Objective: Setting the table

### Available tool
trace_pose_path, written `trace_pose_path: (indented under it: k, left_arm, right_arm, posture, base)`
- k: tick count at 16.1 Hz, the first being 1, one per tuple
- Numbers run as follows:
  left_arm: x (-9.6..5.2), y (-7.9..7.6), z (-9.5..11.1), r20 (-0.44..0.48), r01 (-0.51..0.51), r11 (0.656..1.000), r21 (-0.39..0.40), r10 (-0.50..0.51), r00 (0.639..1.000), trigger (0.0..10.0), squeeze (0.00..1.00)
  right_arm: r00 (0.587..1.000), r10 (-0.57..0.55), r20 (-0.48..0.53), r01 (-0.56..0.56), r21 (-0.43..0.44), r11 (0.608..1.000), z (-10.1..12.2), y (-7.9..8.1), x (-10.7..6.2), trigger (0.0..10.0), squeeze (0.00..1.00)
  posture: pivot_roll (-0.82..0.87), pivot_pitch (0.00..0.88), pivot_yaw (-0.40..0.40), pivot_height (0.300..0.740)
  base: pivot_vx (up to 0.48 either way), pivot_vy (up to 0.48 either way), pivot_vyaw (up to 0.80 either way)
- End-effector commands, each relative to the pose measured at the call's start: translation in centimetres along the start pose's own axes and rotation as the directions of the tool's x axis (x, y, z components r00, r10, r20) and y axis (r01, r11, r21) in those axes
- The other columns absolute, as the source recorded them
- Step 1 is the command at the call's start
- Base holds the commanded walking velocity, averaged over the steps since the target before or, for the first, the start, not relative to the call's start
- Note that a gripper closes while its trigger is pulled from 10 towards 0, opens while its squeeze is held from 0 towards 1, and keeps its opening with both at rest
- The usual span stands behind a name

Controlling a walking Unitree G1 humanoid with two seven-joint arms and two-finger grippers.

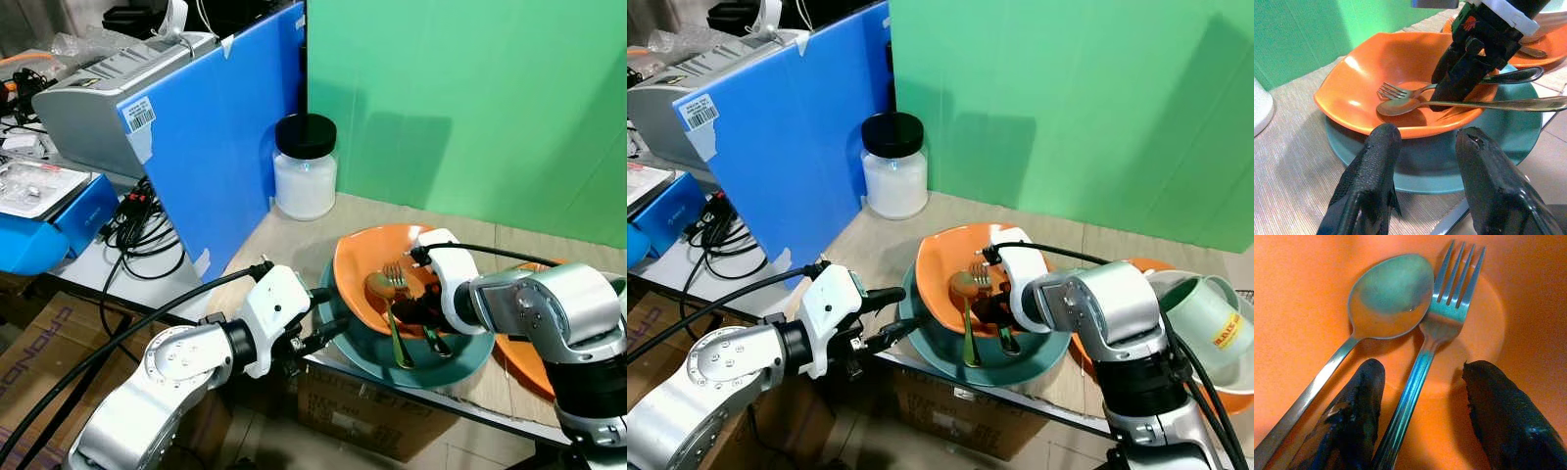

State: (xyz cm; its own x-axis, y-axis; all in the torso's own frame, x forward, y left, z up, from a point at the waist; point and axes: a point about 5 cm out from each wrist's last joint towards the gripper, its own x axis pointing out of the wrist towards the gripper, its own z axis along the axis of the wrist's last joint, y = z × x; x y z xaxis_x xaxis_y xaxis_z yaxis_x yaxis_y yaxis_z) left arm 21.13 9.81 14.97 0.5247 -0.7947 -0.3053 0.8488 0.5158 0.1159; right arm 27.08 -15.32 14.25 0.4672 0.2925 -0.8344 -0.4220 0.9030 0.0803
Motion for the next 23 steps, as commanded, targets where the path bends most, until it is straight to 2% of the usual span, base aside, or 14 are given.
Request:
trace_pose_path:
  k: [1, 9, 12, 16, 18, 21, 22, 23]
  left_arm:
    - [-0.1, 0.0, 0.3, -0.002, 0.007, 1.0, 0.012, -0.007, 1.0, 10.0, 0.0]
    - [0.1, 0.3, 0.3, -0.002, -0.003, 1.0, 0.023, 0.003, 1.0, 10.0, 0.0]
    - [0.1, 0.4, 0.4, 0.004, -0.008, 1.0, 0.023, 0.008, 1.0, 10.0, 0.0]
    - [0.2, 0.9, 0.6, 0.016, -0.016, 1.0, 0.025, 0.015, 1.0, 10.0, 0.0]
    - [0.2, 1.1, 0.7, 0.018, -0.017, 0.999, 0.026, 0.017, 1.0, 10.0, 0.0]
    - [0.3, 1.3, 0.9, 0.026, -0.03, 0.999, 0.031, 0.029, 0.999, 10.0, 0.0]
    - [0.3, 1.3, 0.7, 0.019, -0.034, 0.999, 0.035, 0.033, 0.999, 10.0, 0.0]
    - [0.3, 1.3, 0.7, 0.016, -0.032, 0.999, 0.036, 0.032, 0.999, 10.0, 0.0]
  right_arm:
    - [1.0, -0.009, 0.009, 0.009, -0.017, 1.0, 0.3, -0.1, -0.1, 0.0, 0.0]
    - [0.999, -0.019, 0.028, 0.02, -0.024, 1.0, 0.8, -0.2, -0.3, 0.0, 0.0]
    - [0.996, -0.006, 0.087, 0.006, -0.004, 1.0, 1.3, -0.2, -0.9, 0.0, 0.0]
    - [0.979, 0.022, 0.202, -0.033, 0.051, 0.998, 2.2, -0.2, -2.8, 0.0, 0.0]
    - [0.973, 0.035, 0.228, -0.052, 0.067, 0.996, 2.2, 0.0, -3.2, 0.0, 0.0]
    - [0.949, 0.03, 0.312, -0.044, 0.037, 0.998, 2.4, 0.3, -3.6, 0.0, 0.0]
    - [0.923, -0.005, 0.385, 0.02, -0.034, 0.999, 2.8, 0.4, -3.8, 10.0, 0.0]
    - [0.921, -0.01, 0.389, 0.031, -0.048, 0.998, 2.9, 0.6, -3.8, 10.0, 0.0]
  posture:
    - [0.06, 0.0, -0.014, 0.74]
    - [0.06, 0.0, -0.011, 0.74]
    - [0.05, 0.0, -0.004, 0.74]
    - [0.03, 0.0, 0.018, 0.74]
    - [0.03, 0.0, 0.027, 0.74]
    - [0.03, 0.0, 0.028, 0.74]
    - [0.03, 0.0, 0.026, 0.74]
    - [0.03, 0.0, 0.026, 0.74]
  base:
    - [0.0, 0.0, 0.0]
    - [0.0, 0.0, 0.0]
    - [0.0, 0.0, 0.0]
    - [0.0, 0.0, 0.0]
    - [0.0, 0.0, 0.0]
    - [0.0, 0.0, 0.0]
    - [0.0, 0.0, 0.0]
    - [0.0, 0.0, 0.0]
